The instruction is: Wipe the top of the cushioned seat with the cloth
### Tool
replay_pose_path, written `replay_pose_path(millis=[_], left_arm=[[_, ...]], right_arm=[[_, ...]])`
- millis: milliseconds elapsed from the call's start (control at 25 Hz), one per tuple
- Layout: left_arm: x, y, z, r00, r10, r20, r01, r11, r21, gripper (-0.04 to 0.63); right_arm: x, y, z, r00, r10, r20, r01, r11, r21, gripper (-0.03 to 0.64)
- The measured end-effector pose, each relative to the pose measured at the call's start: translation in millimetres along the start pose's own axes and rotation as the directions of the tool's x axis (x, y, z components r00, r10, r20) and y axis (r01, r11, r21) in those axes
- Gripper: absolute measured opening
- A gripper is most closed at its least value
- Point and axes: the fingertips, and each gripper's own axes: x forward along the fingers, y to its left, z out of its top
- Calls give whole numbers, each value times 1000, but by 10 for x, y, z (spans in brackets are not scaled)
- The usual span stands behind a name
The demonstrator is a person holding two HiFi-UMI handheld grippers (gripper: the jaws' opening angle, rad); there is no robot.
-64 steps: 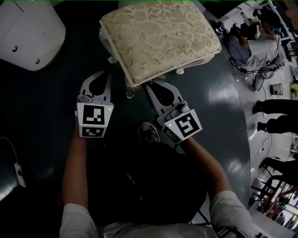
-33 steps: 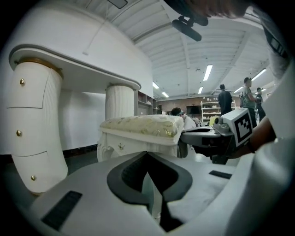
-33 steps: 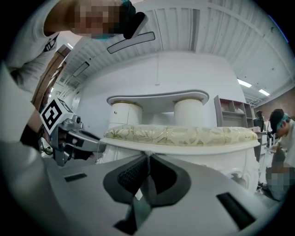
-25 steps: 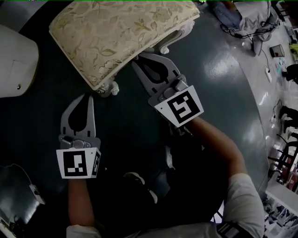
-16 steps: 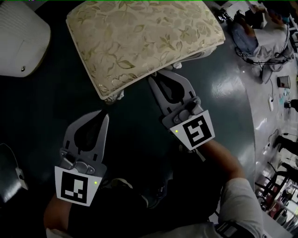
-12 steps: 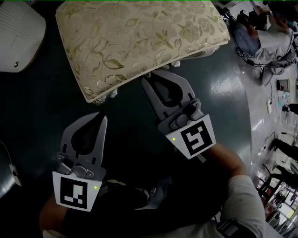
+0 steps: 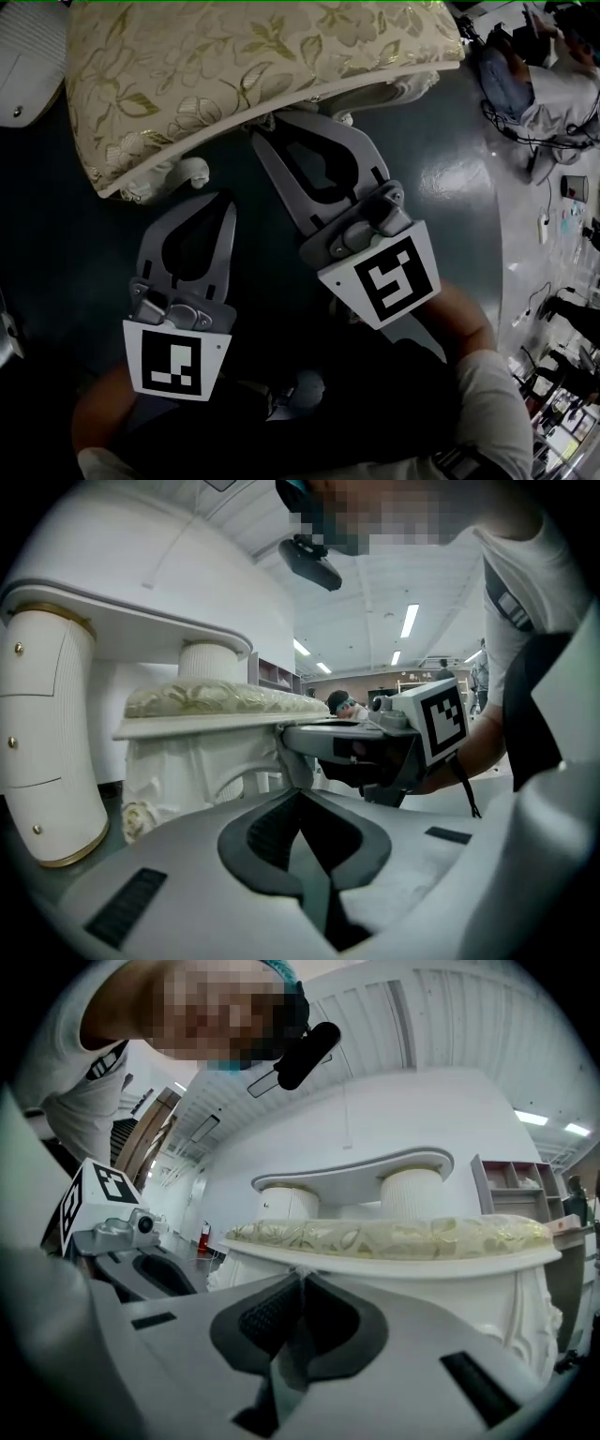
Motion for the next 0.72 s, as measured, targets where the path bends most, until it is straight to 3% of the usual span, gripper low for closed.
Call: replay_pose_path(millis=[360,600,720], left_arm=[[350,-376,-65,999,-32,3,32,998,51,14],[473,-311,-96,1000,8,20,-7,1000,-20,14],[554,-376,-93,999,-10,31,10,1000,-14,14]], right_arm=[[-212,-335,1,992,-123,16,122,992,20,28],[-355,-609,-34,976,-219,-6,219,976,-13,28],[-418,-744,-58,967,-254,-24,253,967,-36,28]])
